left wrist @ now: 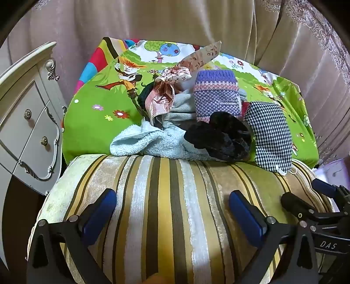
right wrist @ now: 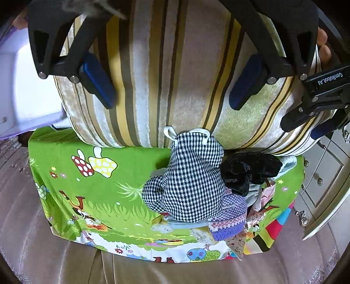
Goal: Organize soft objects
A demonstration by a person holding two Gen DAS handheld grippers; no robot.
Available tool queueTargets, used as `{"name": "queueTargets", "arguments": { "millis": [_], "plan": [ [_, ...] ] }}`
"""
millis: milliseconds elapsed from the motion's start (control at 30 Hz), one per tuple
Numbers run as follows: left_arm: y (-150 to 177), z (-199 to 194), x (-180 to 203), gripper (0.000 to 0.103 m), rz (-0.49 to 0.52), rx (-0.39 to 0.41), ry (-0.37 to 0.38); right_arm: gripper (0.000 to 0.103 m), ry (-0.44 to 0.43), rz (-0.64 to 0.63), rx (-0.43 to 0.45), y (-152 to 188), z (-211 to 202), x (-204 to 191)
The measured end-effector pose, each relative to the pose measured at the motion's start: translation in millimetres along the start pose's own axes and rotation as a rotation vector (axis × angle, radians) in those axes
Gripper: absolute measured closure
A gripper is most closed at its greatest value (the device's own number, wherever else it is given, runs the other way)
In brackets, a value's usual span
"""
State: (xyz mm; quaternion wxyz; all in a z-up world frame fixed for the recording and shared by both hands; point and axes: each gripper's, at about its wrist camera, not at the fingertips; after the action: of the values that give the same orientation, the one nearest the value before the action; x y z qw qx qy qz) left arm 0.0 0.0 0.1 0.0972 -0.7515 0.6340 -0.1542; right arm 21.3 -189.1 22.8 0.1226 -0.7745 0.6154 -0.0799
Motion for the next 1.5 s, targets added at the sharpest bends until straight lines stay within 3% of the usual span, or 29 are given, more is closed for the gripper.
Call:
{"name": "queueTargets", "arguments": {
  "millis": [1500],
  "plan": [
    [-3.2,3.0,1.4,0.000,-0.004,-0.012,-0.015,0.000,0.000,-0.006,-0.009,-0.9,0.1,0.6]
  ]
}}
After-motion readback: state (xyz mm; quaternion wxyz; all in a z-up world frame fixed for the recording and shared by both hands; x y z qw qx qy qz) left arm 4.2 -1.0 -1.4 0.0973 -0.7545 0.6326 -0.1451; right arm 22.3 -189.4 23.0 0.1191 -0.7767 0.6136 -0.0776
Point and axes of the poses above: each gripper's, at about its wrist camera, not at the fingertips, and z roughly the way its jaws point, x to its right, y to its underside, and after that the axes turned 14 degrees about -x, right-handed
